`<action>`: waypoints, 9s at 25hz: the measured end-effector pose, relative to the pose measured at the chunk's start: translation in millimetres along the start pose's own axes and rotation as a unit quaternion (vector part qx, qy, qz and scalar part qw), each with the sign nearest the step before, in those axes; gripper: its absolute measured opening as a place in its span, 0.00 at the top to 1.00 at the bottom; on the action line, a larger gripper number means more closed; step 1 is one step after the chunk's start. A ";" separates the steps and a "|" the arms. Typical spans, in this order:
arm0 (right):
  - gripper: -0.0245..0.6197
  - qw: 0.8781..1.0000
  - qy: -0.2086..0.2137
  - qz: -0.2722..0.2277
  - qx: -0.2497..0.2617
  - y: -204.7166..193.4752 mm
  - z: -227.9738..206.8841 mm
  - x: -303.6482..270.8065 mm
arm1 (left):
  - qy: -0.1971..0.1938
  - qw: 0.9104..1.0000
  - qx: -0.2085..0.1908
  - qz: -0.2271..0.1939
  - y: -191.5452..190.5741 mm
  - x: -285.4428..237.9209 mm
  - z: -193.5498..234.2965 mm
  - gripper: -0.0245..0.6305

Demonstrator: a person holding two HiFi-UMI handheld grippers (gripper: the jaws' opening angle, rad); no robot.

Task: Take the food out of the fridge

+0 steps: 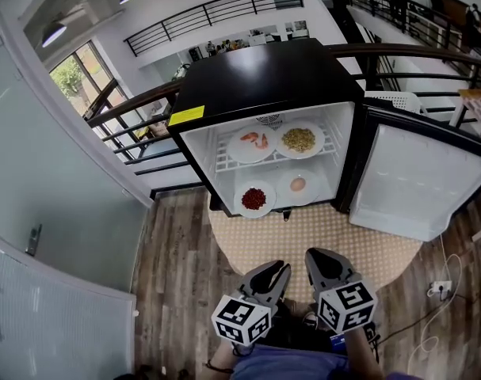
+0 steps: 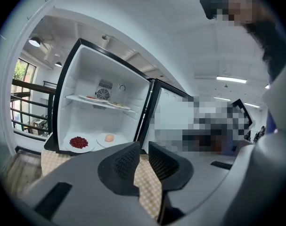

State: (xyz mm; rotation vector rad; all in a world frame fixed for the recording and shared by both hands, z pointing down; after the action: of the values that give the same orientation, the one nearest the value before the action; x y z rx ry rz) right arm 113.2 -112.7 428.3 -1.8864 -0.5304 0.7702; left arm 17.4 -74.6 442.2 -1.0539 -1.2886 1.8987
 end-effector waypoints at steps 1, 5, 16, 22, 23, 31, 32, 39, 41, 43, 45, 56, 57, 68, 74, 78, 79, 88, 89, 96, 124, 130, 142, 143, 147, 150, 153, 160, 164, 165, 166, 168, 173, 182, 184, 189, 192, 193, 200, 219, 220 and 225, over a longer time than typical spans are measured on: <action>0.93 1.000 0.000 0.002 -0.003 -1.5 -0.8 -2.6 | 0.003 1.000 0.003 0.002 -2.1 -0.7 4.9 0.88; 0.93 0.999 -0.010 0.008 -0.029 -7.2 -11.3 -12.4 | -0.001 1.000 -0.006 0.008 -1.3 -12.0 20.8 0.88; 0.93 0.995 -0.072 0.007 -0.066 5.2 -52.3 -57.5 | -0.057 0.997 -0.030 0.037 11.8 -68.6 69.5 0.87; 0.93 0.992 -0.093 0.011 -0.086 4.6 -70.4 -89.0 | -0.073 0.995 -0.033 0.062 9.8 -102.2 109.7 0.81; 0.93 0.991 -0.095 0.012 -0.092 2.8 -73.2 -94.2 | -0.072 0.994 -0.036 0.069 7.9 -107.7 117.3 0.81; 0.93 0.986 -0.102 0.037 -0.129 -22.4 -98.0 -134.6 | -0.078 0.992 -0.035 0.093 4.9 -147.4 168.2 0.79; 0.93 0.985 -0.104 0.042 -0.132 -26.4 -101.3 -140.2 | -0.079 0.992 -0.038 0.096 4.8 -151.4 172.5 0.79; 0.92 0.968 -0.098 0.054 -0.225 -52.7 -125.9 -176.6 | -0.093 0.988 -0.045 0.113 0.6 -173.4 189.0 0.79; 0.85 0.961 -0.103 0.052 -0.250 -58.1 -134.5 -183.5 | -0.098 0.987 -0.046 0.117 -1.2 -176.8 190.7 0.79; 0.79 0.954 -0.117 0.050 -0.271 -63.0 -144.2 -189.8 | -0.101 0.987 -0.046 0.120 -2.3 -178.8 192.3 0.79; 0.77 0.945 -0.134 0.049 -0.293 -69.4 -153.9 -196.2 | -0.104 0.986 -0.046 0.120 -2.5 -180.8 193.8 0.79; 0.72 0.879 -0.207 0.015 -0.430 -87.6 -188.7 -220.5 | -0.113 0.986 -0.038 0.117 -1.2 -185.8 196.4 0.79; 0.73 0.877 -0.205 0.013 -0.434 -87.5 -188.6 -221.7 | -0.113 0.986 -0.036 0.117 -1.4 -185.4 196.9 0.79; 0.86 0.849 -0.159 -0.011 -0.504 -93.5 -177.9 -210.2 | -0.116 0.985 0.018 0.125 -13.6 -176.7 194.4 0.79; 0.90 0.815 -0.133 -0.033 -0.563 -98.6 -174.8 -195.2 | -0.115 0.983 0.027 0.143 -28.8 -171.1 188.0 0.78; 0.93 0.794 -0.103 -0.055 -0.596 -95.9 -171.9 -188.8 | -0.118 0.981 0.031 0.151 -35.6 -169.0 180.7 0.78; 0.93 0.794 -0.098 -0.056 -0.597 -94.7 -170.5 -186.8 | -0.119 0.981 0.030 0.151 -35.9 -168.4 178.5 0.78; 0.93 0.777 -0.069 -0.062 -0.623 -94.1 -160.8 -165.1 | -0.115 0.982 0.038 0.145 -36.2 -155.7 164.1 0.78; 0.93 0.775 -0.065 -0.062 -0.625 -94.2 -159.5 -163.2 | -0.115 0.982 0.040 0.144 -36.0 -153.7 162.4 0.78; 0.93 0.782 -0.052 -0.050 -0.618 -95.9 -151.5 -151.7 | -0.105 0.982 0.069 0.141 -44.3 -142.8 156.5 0.78; 0.93 0.794 -0.023 -0.030 -0.606 -97.6 -149.3 -134.7 | -0.082 0.973 0.169 0.137 -73.2 -196.3 159.3 0.63; 0.93 0.805 0.001 -0.035 -0.593 -89.2 -139.6 -119.8 | -0.078 0.980 0.139 0.119 -58.9 -179.7 144.2 0.63; 0.93 0.829 0.034 -0.037 -0.556 -69.8 -112.4 -76.9 | -0.054 0.987 0.122 0.088 -42.2 -136.9 105.3 0.63; 0.93 0.829 0.036 -0.038 -0.556 -69.3 -111.7 -72.5 | -0.054 0.987 0.121 0.085 -41.0 -134.7 101.4 0.63; 0.93 0.828 0.043 -0.041 -0.558 -69.3 -108.8 -55.8 | -0.057 0.988 0.119 0.082 -39.2 -126.4 85.5 0.63; 0.93 0.827 0.048 -0.041 -0.559 -71.7 -108.5 -44.7 | -0.053 0.989 0.110 0.078 -39.1 -120.9 73.4 0.64; 0.93 0.829 0.050 -0.043 -0.555 -73.0 -110.1 -33.3 | -0.050 0.990 0.107 0.076 -40.6 -117.8 61.0 0.64; 0.93 0.838 0.053 -0.037 -0.543 -79.2 -107.7 -1.6 | -0.046 0.990 0.114 0.069 -49.4 -105.4 31.7 0.64; 0.93 0.837 0.055 -0.030 -0.544 -87.4 -105.9 14.2 | -0.043 0.989 0.121 0.067 -57.4 -96.4 16.8 0.64; 0.93 0.836 0.055 -0.027 -0.545 -89.5 -105.3 16.8 | -0.042 0.989 0.122 0.068 -59.2 -94.4 14.3 0.64; 0.93 0.836 0.058 -0.026 -0.545 -91.2 -104.3 18.7 | -0.040 0.989 0.123 0.068 -60.9 -92.4 12.4 0.64; 0.93 0.835 0.066 -0.025 -0.546 -93.3 -101.5 21.6 | -0.036 0.989 0.121 0.071 -64.2 -88.9 9.1 0.64; 0.93 0.835 0.066 -0.022 -0.545 -98.4 -104.2 27.5 | -0.032 0.990 0.113 0.077 -67.4 -88.5 2.7 0.64; 0.93 0.840 0.054 -0.040 -0.539 -96.3 -104.5 32.6 | -0.045 0.990 0.107 0.078 -64.3 -90.7 -0.6 0.64; 0.93 0.840 0.050 -0.044 -0.539 -98.5 -100.0 36.7 | -0.050 0.990 0.106 0.079 -65.2 -85.7 -2.8 0.64; 0.93 0.838 0.042 -0.058 -0.541 -102.4 -77.4 42.4 | -0.064 0.990 0.103 0.075 -66.4 -65.9 -0.9 0.64; 0.93 0.842 0.041 -0.065 -0.533 -102.8 -57.0 40.7 | -0.069 0.990 0.100 0.072 -65.5 -47.9 6.3 0.64; 0.93 0.843 0.043 -0.068 -0.532 -102.6 -48.5 39.8 | -0.071 0.990 0.098 0.070 -64.8 -40.7 9.3 0.64; 0.93 0.850 0.036 -0.083 -0.519 -110.2 14.2 41.3 | -0.086 0.990 0.098 0.055 -66.3 16.6 25.1 0.64; 0.93 0.860 -0.017 -0.134 -0.492 -163.5 161.9 87.6 | -0.172 0.980 0.084 0.052 -98.1 155.7 28.5 0.64; 0.93 0.862 -0.020 -0.135 -0.489 -164.6 166.0 90.9 | -0.175 0.980 0.085 0.052 -98.9 159.9 27.0 0.64; 0.93 0.860 -0.031 -0.143 -0.488 -171.5 181.7 104.0 | -0.192 0.976 0.091 0.048 -104.9 175.1 19.5 0.64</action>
State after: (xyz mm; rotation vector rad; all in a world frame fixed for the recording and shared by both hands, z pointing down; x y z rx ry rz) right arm 52.5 141.3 499.6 -2.5959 -1.4022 0.3569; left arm -81.9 96.3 496.6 -0.6872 -1.2505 2.3280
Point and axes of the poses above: the fingertips, and each gripper's own axes: x backward along the fingers, z to its left, y out of its top, the point moved 4 cm from there along x, backward along the fingers, and after that the axes turned 2 degrees about -x, right-handed, at the moved point
